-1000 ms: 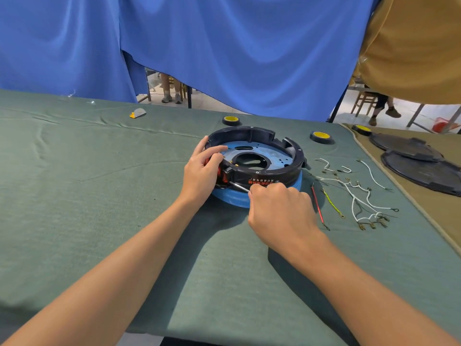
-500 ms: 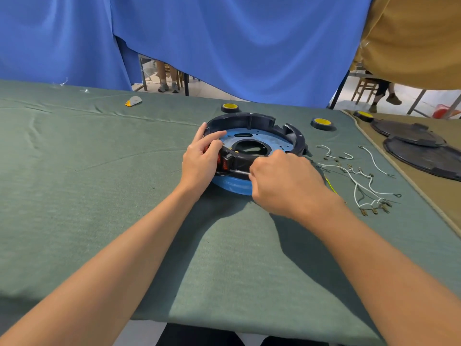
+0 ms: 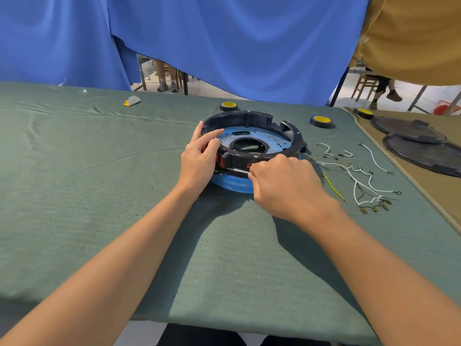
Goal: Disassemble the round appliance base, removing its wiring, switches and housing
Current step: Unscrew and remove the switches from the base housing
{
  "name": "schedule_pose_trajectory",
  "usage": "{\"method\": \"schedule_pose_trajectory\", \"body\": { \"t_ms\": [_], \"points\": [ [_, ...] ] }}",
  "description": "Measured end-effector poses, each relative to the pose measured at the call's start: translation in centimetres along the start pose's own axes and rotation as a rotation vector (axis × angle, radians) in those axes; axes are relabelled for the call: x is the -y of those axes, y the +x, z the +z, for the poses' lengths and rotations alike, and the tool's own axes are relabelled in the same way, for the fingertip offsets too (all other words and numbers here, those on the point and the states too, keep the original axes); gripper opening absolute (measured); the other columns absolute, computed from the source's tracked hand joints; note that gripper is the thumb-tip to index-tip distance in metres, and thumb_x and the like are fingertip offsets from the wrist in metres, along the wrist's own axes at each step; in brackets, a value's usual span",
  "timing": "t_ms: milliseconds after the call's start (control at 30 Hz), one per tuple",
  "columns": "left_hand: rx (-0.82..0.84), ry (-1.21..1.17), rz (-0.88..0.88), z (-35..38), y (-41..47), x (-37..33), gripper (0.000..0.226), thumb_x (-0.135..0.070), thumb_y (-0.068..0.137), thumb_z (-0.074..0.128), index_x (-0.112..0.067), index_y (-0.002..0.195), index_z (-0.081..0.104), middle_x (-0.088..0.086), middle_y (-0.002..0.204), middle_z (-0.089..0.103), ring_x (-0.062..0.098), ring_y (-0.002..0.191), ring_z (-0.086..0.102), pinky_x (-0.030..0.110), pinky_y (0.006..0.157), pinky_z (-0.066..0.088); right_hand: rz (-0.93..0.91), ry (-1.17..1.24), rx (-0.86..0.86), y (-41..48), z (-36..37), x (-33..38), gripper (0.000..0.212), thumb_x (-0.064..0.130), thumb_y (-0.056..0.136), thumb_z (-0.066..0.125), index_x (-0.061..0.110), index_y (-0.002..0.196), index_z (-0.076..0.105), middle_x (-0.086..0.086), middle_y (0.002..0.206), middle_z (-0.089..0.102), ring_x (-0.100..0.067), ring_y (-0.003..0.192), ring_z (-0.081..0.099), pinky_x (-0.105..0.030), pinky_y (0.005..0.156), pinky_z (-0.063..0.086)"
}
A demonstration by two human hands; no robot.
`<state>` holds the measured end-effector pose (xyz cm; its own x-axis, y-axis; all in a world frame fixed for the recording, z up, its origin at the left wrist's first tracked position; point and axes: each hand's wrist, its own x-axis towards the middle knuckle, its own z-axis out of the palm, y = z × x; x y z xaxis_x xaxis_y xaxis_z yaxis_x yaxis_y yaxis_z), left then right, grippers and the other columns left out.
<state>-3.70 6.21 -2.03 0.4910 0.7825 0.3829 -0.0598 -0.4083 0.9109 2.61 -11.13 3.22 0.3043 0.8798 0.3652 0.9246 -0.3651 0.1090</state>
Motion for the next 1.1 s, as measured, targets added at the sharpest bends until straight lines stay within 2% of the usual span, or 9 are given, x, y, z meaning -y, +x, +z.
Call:
{"method": "schedule_pose_trajectory", "body": {
  "t_ms": [100,267,433,533,633,700,800,967,1100],
  "points": [
    [0.008,-0.009,-0.004,-0.1,0.0,0.0,0.031,-0.02,0.096,0.049,-0.028,0.117,0.07,-0.001,0.158,0.03,-0.037,0.079,0.044,-0.004,0.069,0.037,0.004,0.006,0.007,0.3,-0.2,0.1,0.018,0.028,0.09,0.049,0.021,0.074,0.047,0.0,0.06,0.032,-0.031,0.059,0.04,-0.034,0.055,0.028],
    [0.009,-0.015,0.0,0.0,0.0,0.1,0.03,-0.019,0.095,0.05,-0.03,0.114,0.07,0.001,0.157,0.031,-0.039,0.083,0.04,-0.007,0.07,0.034,0.079,0.334,0.095,0.5,1.6,-1.6,0.029,0.037,0.096,0.044,0.021,0.089,0.068,-0.006,0.089,0.066,-0.03,0.087,0.056,-0.037,0.069,0.042],
    [0.021,-0.021,0.001,-0.1,-0.1,-0.1,0.03,-0.021,0.095,0.049,-0.036,0.111,0.069,-0.001,0.158,0.03,-0.038,0.082,0.041,-0.001,0.077,0.037,0.109,0.563,0.017,-0.6,4.1,-0.6,0.031,0.034,0.097,0.047,0.021,0.072,0.058,0.006,0.063,0.055,-0.023,0.068,0.054,-0.035,0.063,0.043],
    [0.036,-0.041,0.006,-0.2,-0.2,-0.3,0.03,-0.023,0.094,0.05,-0.046,0.101,0.068,-0.004,0.157,0.03,-0.038,0.098,0.036,0.012,0.094,0.032,0.105,0.583,-0.013,-0.8,4.6,-0.6,0.031,0.034,0.097,0.047,0.02,0.073,0.059,0.009,0.059,0.051,-0.018,0.062,0.051,-0.034,0.059,0.041],
    [0.036,-0.073,-0.002,-0.3,-0.3,-0.5,0.03,-0.025,0.092,0.051,-0.05,0.096,0.068,-0.006,0.157,0.031,-0.023,0.117,0.035,0.021,0.106,0.031,0.1,0.71,-0.022,-0.6,4.6,-0.7,0.03,0.03,0.097,0.051,0.017,0.073,0.064,0.009,0.057,0.053,-0.01,0.056,0.049,-0.031,0.056,0.037],
    [0.047,-0.114,-0.015,-0.4,-0.2,-0.6,0.031,-0.025,0.092,0.053,-0.051,0.094,0.069,-0.007,0.157,0.031,-0.014,0.123,0.035,0.016,0.102,0.031,0.1,0.747,-0.028,-0.5,4.6,-0.6,0.031,0.029,0.097,0.052,0.018,0.071,0.063,0.008,0.056,0.054,-0.009,0.055,0.049,-0.029,0.056,0.037],
    [0.08,-0.166,-0.032,-0.6,-0.2,-0.5,0.032,-0.023,0.094,0.055,-0.051,0.091,0.072,-0.009,0.157,0.03,-0.016,0.121,0.037,0.011,0.095,0.033,0.101,0.735,-0.02,-0.6,4.7,-0.6,0.031,0.031,0.097,0.051,0.021,0.07,0.061,0.008,0.056,0.053,-0.009,0.054,0.049,-0.03,0.055,0.038],
    [0.074,-0.121,-0.011,-0.8,-0.4,-0.5,0.026,-0.03,0.091,0.056,-0.052,0.093,0.071,-0.009,0.157,0.03,-0.005,0.135,0.032,0.028,0.113,0.029,0.124,0.681,0.01,-0.9,4.3,-2.1,0.029,0.034,0.096,0.052,0.022,0.073,0.065,0.011,0.055,0.054,-0.008,0.057,0.049,-0.03,0.056,0.038],
    [0.083,-0.098,-0.008,-0.9,-0.5,-0.7,0.022,-0.034,0.093,0.056,-0.051,0.098,0.07,-0.009,0.158,0.028,0.001,0.141,0.029,0.039,0.118,0.026,0.262,0.708,-0.155,-1.0,3.9,-2.6,0.027,0.032,0.096,0.054,0.027,0.071,0.063,0.015,0.053,0.054,-0.007,0.055,0.049,-0.024,0.053,0.035]
  ]
}}
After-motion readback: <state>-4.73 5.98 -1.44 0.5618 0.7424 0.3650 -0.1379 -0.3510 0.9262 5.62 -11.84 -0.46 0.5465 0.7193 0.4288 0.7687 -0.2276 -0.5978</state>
